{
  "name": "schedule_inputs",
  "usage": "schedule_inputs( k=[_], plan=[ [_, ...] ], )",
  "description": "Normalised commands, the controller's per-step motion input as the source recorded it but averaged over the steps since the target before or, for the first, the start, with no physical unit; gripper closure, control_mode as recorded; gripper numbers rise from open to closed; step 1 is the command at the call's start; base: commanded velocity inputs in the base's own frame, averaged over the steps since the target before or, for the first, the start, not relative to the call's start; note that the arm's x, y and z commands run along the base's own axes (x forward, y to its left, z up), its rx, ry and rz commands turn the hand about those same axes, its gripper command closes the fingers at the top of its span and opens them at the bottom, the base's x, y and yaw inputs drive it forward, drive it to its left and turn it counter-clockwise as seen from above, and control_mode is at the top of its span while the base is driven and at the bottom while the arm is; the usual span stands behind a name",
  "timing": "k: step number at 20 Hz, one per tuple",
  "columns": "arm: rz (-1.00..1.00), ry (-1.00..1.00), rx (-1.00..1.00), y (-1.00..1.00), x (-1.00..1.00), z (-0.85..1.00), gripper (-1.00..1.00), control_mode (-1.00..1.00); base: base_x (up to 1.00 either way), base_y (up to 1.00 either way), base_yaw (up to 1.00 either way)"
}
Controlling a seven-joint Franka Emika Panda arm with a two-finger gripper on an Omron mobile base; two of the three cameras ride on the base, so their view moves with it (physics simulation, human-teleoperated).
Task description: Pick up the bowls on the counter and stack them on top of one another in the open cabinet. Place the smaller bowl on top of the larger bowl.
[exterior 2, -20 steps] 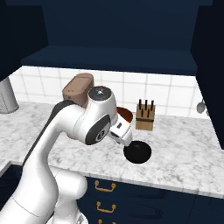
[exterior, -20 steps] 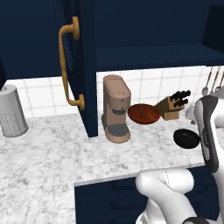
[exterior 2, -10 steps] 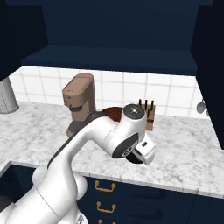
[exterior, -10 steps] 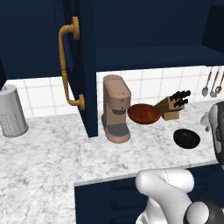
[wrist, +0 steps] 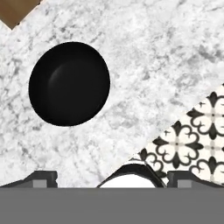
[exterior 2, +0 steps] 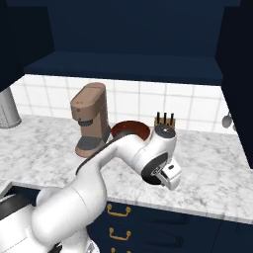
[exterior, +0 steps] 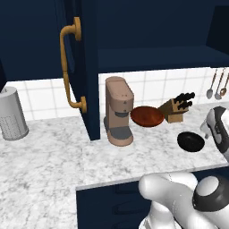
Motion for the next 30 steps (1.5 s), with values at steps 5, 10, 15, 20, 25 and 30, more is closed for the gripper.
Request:
schedule_inputs(
  k=[5, 10, 15, 20, 25, 30],
  plan=[
    [0.00, 0.04, 0.02, -0.04, 0.42, -0.37, -1.00, -1.00, 0.00, 0.00, 0.00],
    [0.00, 0.00, 0.06, -0.21, 0.27, -0.42, -1.00, -1.00, 0.00, 0.00, 0.00],
    [0.00, 0.00, 0.07, -0.20, 0.21, -0.30, -1.00, -1.00, 0.00, 0.00, 0.00],
    [0.00, 0.01, 0.02, -0.04, 0.23, -0.17, -1.00, -1.00, 0.00, 0.00, 0.00],
    [0.00, 0.04, 0.00, 0.00, 0.28, -0.33, -1.00, -1.00, 0.00, 0.00, 0.00],
    [0.00, 0.04, 0.00, 0.00, 0.25, -0.38, -1.00, -1.00, 0.00, 0.00, 0.00]
  ],
)
